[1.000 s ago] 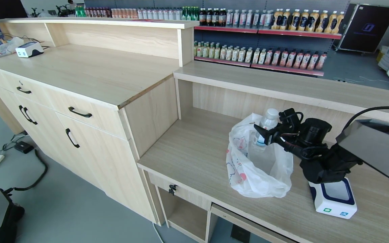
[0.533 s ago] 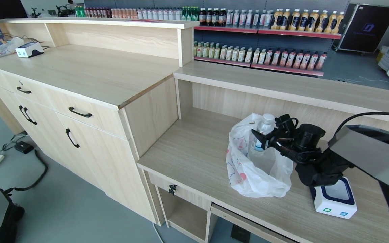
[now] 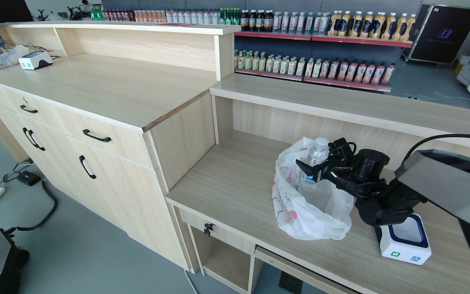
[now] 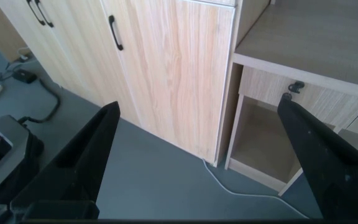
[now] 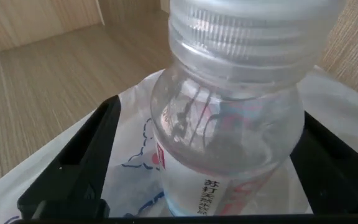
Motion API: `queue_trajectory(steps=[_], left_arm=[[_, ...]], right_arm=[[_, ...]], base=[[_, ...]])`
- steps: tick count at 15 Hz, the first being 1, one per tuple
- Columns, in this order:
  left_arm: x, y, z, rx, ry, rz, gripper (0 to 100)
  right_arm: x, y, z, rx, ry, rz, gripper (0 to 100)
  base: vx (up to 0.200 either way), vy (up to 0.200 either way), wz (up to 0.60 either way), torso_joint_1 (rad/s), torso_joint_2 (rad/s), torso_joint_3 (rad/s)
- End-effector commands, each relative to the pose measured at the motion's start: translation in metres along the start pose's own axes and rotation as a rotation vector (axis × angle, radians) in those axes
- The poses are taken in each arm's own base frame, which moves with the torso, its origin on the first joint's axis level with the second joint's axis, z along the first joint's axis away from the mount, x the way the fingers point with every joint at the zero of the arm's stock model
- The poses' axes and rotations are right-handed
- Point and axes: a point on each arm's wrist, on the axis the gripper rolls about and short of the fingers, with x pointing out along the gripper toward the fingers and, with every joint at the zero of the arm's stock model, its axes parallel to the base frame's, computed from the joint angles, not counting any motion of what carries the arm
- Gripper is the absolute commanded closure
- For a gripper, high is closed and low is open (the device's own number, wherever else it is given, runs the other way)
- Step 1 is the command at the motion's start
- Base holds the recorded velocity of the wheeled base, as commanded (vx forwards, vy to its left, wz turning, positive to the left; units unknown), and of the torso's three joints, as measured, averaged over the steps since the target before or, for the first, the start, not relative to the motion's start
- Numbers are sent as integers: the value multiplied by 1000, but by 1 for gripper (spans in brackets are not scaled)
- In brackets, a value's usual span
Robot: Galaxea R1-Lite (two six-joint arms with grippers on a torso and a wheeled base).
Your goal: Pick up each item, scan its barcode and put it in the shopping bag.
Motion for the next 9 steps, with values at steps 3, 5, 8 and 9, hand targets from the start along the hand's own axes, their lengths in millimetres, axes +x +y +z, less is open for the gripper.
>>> queue_trajectory(steps=[3, 5, 8, 9], left_arm=[[0, 0, 0, 0, 0, 1, 0], [0, 0, 0, 0, 0, 1, 0], [0, 0, 0, 0, 0, 0, 0], [0, 0, 0, 0, 0, 1, 0]], right_arm=[[-9, -4, 45, -1, -52, -10, 0], [-26, -1, 85, -4, -49, -3, 0], [-82, 26, 147, -18, -5, 44, 0], [-125, 42, 178, -99, 19, 58, 0]], base=[[0, 0, 0, 0, 0, 0], [0, 0, 0, 0, 0, 0], [0, 0, 0, 0, 0, 0], [0, 0, 0, 0, 0, 0]])
